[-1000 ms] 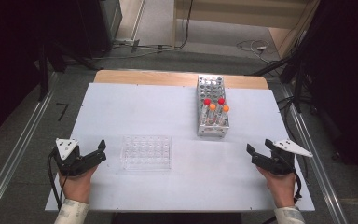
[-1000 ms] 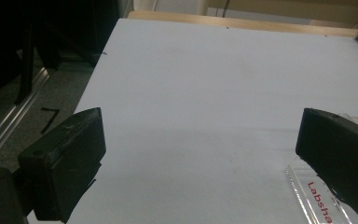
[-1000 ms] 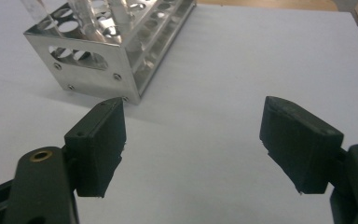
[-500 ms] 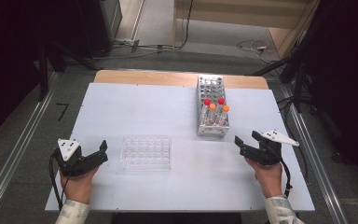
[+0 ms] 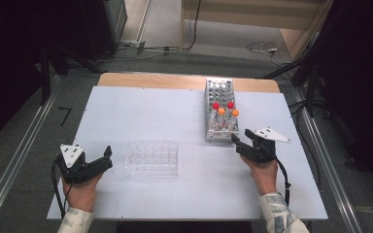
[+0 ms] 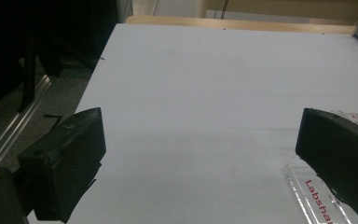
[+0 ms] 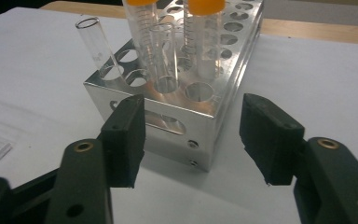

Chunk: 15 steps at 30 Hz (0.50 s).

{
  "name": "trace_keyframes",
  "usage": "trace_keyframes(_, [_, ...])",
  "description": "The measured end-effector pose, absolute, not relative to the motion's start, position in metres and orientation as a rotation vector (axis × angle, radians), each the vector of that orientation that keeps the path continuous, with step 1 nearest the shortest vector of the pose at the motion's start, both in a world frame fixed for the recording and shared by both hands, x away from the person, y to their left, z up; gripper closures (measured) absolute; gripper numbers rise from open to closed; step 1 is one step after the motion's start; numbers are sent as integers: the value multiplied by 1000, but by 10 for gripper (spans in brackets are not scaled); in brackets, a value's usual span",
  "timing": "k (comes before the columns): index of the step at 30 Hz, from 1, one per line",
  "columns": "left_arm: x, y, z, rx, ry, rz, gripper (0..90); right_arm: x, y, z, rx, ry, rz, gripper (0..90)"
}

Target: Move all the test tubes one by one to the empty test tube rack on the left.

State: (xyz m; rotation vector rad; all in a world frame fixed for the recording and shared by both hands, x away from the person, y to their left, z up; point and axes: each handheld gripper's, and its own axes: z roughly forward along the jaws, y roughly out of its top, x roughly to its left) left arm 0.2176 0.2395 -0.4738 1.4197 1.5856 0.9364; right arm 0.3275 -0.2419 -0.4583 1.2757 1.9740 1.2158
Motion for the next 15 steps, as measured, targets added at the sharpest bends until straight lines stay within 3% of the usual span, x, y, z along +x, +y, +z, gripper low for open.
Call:
trace_keyframes(9, [218,240,-474,1416,1585,937,16,336,-226,-457,1240,1977,1227,567])
trace_keyframes(15, [217,239,-474,1420,1580,934,16,342,-218,-455,1221,1978,1209,626])
